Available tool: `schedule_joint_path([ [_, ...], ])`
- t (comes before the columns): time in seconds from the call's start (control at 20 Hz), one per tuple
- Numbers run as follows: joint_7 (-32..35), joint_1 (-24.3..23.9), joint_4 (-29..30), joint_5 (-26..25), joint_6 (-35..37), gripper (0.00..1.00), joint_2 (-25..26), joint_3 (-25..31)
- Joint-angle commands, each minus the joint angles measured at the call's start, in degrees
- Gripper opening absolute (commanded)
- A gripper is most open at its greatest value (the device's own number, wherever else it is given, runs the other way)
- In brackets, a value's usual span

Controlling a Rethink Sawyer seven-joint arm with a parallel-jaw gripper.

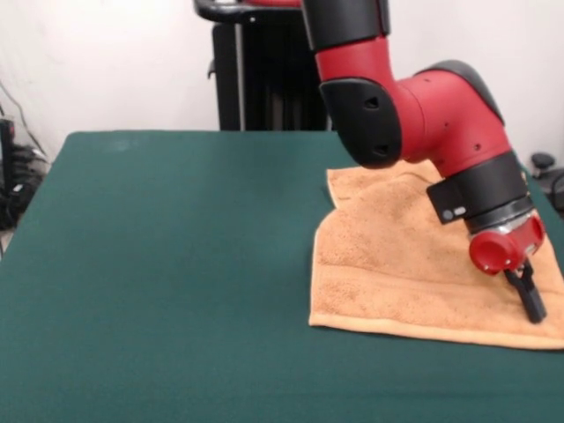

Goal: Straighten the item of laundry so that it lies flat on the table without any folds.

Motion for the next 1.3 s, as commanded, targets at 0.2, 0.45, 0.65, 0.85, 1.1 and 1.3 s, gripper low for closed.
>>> schedule_joint_path([
  [0.2, 10.55, -7.6, 6.65, -6.12, 2.78, 0.0, -5.37, 9.0],
  [0.45, 10.55, -6.35, 8.04, -3.45, 1.52, 0.0, -8.06, 9.06],
  [0.65, 9.85, -8.85, 10.06, -4.35, 7.3, 0.0, -9.81, 12.32],
  [0.85, 8.36, -14.34, 15.54, -4.7, 14.08, 0.0, -13.05, 19.07],
  [1.1, -0.65, -21.04, 21.29, 0.24, 29.7, 0.0, -14.32, 25.46],
  [1.3, -7.39, -23.68, 23.21, 3.31, 41.07, 0.0, -14.81, 25.8],
])
